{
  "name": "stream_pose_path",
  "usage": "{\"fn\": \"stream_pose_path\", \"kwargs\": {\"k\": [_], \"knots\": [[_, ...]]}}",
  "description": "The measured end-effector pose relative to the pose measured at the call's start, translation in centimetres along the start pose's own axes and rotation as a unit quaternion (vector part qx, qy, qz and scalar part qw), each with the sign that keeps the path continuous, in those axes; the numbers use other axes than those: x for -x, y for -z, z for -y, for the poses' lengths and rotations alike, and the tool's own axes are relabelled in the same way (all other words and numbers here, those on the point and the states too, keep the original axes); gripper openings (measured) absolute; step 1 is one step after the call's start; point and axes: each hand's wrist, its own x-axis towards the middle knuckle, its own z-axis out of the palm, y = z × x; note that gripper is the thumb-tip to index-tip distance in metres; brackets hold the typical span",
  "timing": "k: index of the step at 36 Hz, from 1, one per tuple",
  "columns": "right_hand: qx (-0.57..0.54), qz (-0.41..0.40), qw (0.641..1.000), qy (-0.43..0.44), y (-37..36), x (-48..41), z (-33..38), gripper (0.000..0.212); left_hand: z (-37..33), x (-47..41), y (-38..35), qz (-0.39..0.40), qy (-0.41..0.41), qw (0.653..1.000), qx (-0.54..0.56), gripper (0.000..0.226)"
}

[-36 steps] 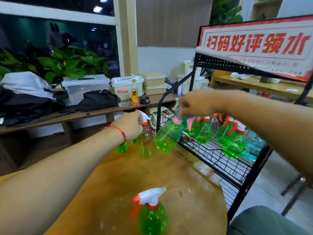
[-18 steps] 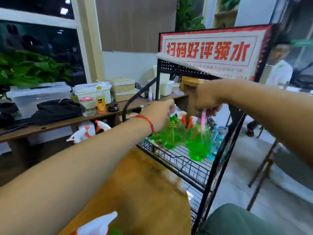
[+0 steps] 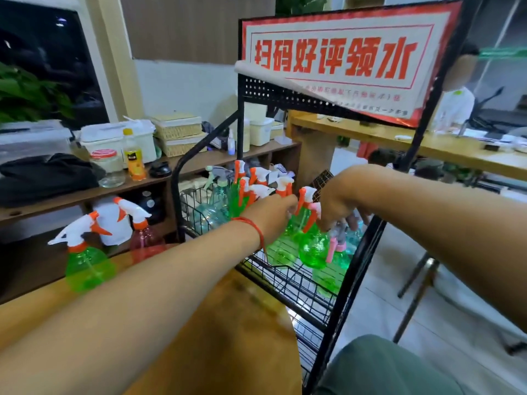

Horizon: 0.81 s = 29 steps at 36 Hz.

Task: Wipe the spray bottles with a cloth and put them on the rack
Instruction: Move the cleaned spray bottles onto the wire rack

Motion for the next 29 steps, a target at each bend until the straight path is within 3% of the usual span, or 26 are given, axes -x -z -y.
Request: {"fn": "stream_pose_path", "kwargs": {"k": [9,14,18,22,25,29], "knots": [[-0.044,-0.129,0.991,0.011,1.2,1.9,0.5,0.059,1.5,2.7,4.4,-0.056,-0.039,0.998,-0.018,0.025],[-0.029,-0.155,0.986,0.055,1.6,4.1,4.0,0.042,5.3,6.3,7.9,-0.074,0.011,0.996,-0.047,0.027],[0.003,-0.164,0.981,0.107,1.3,6.6,8.4,0.043,9.3,10.6,10.1,-0.080,0.070,0.992,-0.065,0.024],[0.069,-0.166,0.967,0.181,1.0,8.6,13.5,0.011,13.4,15.8,11.6,-0.088,0.113,0.987,-0.077,0.022],[0.025,-0.180,0.961,0.210,1.3,9.7,16.8,0.037,15.9,19.2,12.1,-0.089,0.141,0.981,-0.099,0.023],[-0.006,-0.180,0.945,0.274,1.4,11.0,21.4,0.031,19.6,23.4,12.8,-0.096,0.200,0.969,-0.107,0.028]]}}
